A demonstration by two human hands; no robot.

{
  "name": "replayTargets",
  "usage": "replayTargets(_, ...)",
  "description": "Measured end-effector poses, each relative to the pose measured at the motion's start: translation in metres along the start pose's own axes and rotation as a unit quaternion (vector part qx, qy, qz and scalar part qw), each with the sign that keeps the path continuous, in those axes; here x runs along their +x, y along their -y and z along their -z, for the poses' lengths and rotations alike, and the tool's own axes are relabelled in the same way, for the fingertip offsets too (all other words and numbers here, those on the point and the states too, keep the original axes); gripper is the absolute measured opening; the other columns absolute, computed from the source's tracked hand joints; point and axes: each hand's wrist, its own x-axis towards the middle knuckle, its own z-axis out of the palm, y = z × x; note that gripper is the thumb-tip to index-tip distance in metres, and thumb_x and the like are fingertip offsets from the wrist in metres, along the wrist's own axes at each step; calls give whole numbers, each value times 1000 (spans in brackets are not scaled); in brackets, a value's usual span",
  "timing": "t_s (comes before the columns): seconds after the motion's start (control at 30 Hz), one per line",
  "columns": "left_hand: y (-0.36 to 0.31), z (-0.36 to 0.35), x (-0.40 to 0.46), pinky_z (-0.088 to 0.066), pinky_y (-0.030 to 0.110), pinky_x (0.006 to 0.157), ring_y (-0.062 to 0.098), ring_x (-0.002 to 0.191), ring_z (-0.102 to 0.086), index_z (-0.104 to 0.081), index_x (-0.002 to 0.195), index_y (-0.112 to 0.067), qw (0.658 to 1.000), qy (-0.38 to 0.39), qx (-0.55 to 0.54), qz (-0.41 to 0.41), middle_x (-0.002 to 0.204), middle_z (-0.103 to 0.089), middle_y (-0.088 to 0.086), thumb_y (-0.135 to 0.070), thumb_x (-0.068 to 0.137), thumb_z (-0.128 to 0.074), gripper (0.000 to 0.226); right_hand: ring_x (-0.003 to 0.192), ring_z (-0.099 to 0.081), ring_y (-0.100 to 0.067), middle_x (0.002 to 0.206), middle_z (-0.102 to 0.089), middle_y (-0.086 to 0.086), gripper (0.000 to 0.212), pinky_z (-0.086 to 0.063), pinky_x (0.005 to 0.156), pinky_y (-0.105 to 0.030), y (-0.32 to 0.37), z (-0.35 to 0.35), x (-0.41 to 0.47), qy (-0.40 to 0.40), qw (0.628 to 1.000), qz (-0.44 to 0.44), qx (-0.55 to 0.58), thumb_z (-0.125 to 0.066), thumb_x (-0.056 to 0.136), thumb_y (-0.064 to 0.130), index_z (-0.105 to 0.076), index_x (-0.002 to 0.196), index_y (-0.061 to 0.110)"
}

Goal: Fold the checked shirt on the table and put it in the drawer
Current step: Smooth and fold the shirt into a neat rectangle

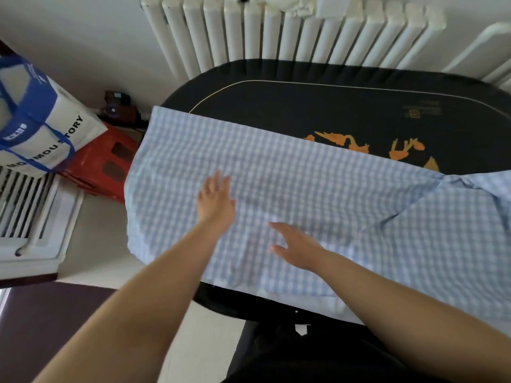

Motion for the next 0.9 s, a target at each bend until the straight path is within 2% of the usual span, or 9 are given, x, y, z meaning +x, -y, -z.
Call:
replayTargets(0.1,-69,-38,-39,-16,42,115,23,147,-4,-17,149,-22,989,75,17,-128,160,-2,-3,-31,95,-49,64,129,-47,-14,144,-47,6,46,-39,100,-32,-21,9,-20,-135,987,-20,82,-49,97,33,-39,142,25)
replayTargets(0.23,-147,-66,-83,-9,46,117,19,147,4,-7,151,-14,970,136,46,-198,160,2,-3,-32,98,-43,66,117,-58,-13,126,-63,5,32,-43,96,-29,-78,24,-64,-305,935,-71,168,-53,94,19,-56,126,21)
replayTargets(0.33,-197,-74,-106,-5,47,118,19,147,9,0,151,-14,958,138,79,-238,160,10,-3,-33,100,-38,67,115,-59,-15,123,-64,6,30,-45,95,-32,-132,36,-109,-383,895,-125,194,-53,94,17,-58,123,22)
replayTargets(0.43,-251,-77,-124,-2,45,119,19,146,12,3,151,-16,948,152,63,-273,159,16,-3,-35,101,-33,65,119,-56,-21,125,-62,-1,31,-45,96,-37,-188,51,-156,-437,860,-167,203,-51,95,17,-56,125,20)
replayTargets(0.53,-309,-81,-143,0,45,119,17,145,17,4,152,-19,933,169,54,-314,158,20,-4,-42,100,-32,67,124,-47,-24,130,-58,-6,33,-38,99,-34,-240,74,-205,-505,827,-193,154,-51,95,12,-56,127,13)
replayTargets(0.63,-369,-94,-165,-1,46,119,18,146,16,6,151,-20,912,172,57,-367,158,20,-3,-56,95,-36,79,127,-42,-28,134,-53,-9,33,-37,104,-44,-297,97,-253,-595,766,-227,84,-56,90,9,-58,123,13)
replayTargets(0.73,-423,-114,-194,1,49,118,22,145,17,14,150,-22,891,182,66,-411,157,23,-1,-71,83,-42,100,140,-27,-31,150,-34,-8,39,-23,113,-48,-356,127,-293,-602,735,-305,67,-57,91,23,-51,130,21)
replayTargets(0.8,-457,-132,-214,9,51,116,23,143,23,24,146,-26,882,180,67,-429,156,28,-1,-80,73,-46,115,145,-15,-30,159,-16,-6,54,-15,117,-48,-398,145,-310,-540,750,-361,124,-53,92,43,-37,141,26)
replayTargets(0.9,-495,-161,-235,17,54,109,24,139,31,32,141,-30,871,158,101,-454,154,32,-1,-78,69,-53,122,142,-25,-33,159,-11,-6,84,-27,114,-50,-442,162,-314,-432,777,-370,271,-52,83,64,-19,149,24)
